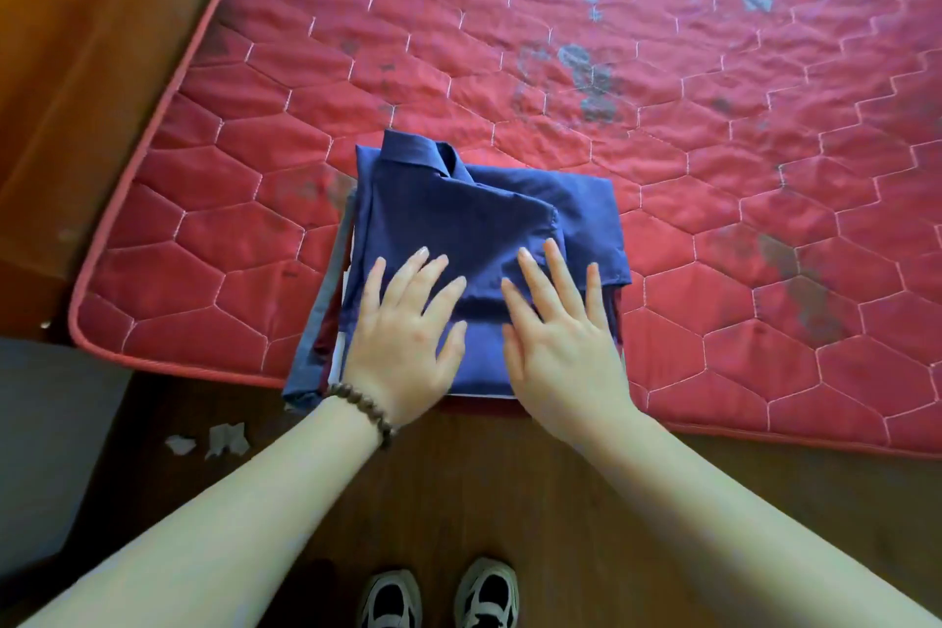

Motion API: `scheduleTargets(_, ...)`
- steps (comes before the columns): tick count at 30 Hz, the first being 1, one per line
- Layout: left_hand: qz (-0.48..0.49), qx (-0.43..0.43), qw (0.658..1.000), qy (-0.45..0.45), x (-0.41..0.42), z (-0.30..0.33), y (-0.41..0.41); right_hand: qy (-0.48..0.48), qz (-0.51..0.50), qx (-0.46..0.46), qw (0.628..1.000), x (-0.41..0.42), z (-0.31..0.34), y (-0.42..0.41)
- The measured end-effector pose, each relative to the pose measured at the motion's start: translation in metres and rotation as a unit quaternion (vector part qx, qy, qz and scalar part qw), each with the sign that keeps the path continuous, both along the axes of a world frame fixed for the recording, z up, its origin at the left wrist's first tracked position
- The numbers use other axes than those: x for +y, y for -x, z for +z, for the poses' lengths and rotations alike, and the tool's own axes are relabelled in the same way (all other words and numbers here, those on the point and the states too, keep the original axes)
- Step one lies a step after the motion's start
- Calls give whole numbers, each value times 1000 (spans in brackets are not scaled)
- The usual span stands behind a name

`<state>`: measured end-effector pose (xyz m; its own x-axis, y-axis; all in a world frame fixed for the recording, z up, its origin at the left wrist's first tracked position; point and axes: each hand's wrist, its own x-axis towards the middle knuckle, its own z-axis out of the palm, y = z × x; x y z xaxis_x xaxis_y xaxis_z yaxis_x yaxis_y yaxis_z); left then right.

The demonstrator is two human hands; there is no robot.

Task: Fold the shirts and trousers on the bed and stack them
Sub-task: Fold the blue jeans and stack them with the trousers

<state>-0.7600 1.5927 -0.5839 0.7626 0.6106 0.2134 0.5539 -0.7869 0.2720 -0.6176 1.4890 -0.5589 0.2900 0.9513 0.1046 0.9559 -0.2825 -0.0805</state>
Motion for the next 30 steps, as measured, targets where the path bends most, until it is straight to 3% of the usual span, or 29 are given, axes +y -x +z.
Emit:
scheduleTargets(2, 25, 32, 999, 5, 19, 2, -26, 52, -1, -15, 999, 30, -7, -6)
scheduleTargets(6, 53, 185, 981, 15, 35, -29, -39, 123, -42, -1, 992, 39, -43, -18)
scheduleTargets(10, 55, 196, 977, 55, 42, -43, -37, 111, -91, 28, 989, 35, -54, -15)
scheduleTargets(13, 62, 144, 988, -2, 49, -25, -42, 119, -110, 20, 987, 48, -43, -17)
scheduleTargets(15, 56, 56, 992, -99, 59, -17, -45, 70, -107, -9, 992, 63, -30, -20)
scheduleTargets(17, 41, 37, 990, -130, 73, -14, -54, 13, -74, -43, 996, 80, -24, -28)
scheduleTargets(20, 18, 122, 990, -71, 90, -22, -66, 73, -25, -36, 996, 97, -30, -43)
scheduleTargets(24, 26, 186, 982, -25, 103, -48, -67, 133, -71, -10, 988, 90, -60, -59)
scheduleTargets(28, 14, 157, 985, 64, 112, -49, -63, 128, -190, -23, 973, 82, -63, -67)
scheduleTargets(30, 10, 84, 983, 160, 118, -42, -64, 157, -225, 20, 962, 77, -58, -73)
